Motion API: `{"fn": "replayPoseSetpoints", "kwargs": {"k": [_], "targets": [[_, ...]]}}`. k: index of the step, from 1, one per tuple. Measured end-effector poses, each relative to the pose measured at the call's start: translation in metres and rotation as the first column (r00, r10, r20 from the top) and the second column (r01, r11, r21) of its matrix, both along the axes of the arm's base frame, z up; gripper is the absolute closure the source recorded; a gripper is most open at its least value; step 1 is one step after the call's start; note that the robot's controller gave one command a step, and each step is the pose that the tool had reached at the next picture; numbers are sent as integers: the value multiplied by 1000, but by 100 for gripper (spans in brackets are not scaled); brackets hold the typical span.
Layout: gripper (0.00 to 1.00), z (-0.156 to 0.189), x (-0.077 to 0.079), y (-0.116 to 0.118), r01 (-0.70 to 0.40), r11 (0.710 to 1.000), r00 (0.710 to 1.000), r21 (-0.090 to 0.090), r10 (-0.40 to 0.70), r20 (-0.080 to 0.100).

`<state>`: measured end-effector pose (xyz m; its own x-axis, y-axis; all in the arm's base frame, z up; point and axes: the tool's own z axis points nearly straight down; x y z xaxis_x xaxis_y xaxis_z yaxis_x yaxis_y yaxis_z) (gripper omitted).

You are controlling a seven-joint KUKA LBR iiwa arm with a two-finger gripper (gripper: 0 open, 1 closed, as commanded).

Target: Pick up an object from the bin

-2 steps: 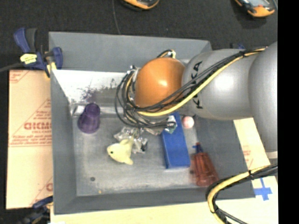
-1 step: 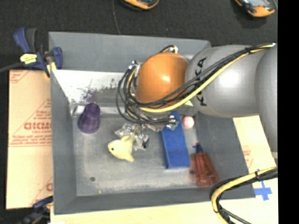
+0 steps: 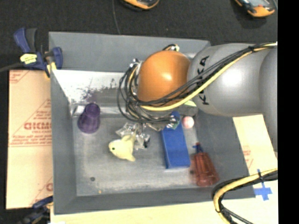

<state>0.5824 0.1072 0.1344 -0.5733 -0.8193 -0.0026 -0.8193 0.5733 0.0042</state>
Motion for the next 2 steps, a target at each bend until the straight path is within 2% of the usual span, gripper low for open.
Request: {"fn": "replayPoseSetpoints", "kwargs": {"k": [1, 2], "targets": [[100, 19, 1, 0, 3, 1000, 1000, 1, -3, 4], [100, 44, 0, 0, 4, 1000, 1000, 1, -4, -2]]}}
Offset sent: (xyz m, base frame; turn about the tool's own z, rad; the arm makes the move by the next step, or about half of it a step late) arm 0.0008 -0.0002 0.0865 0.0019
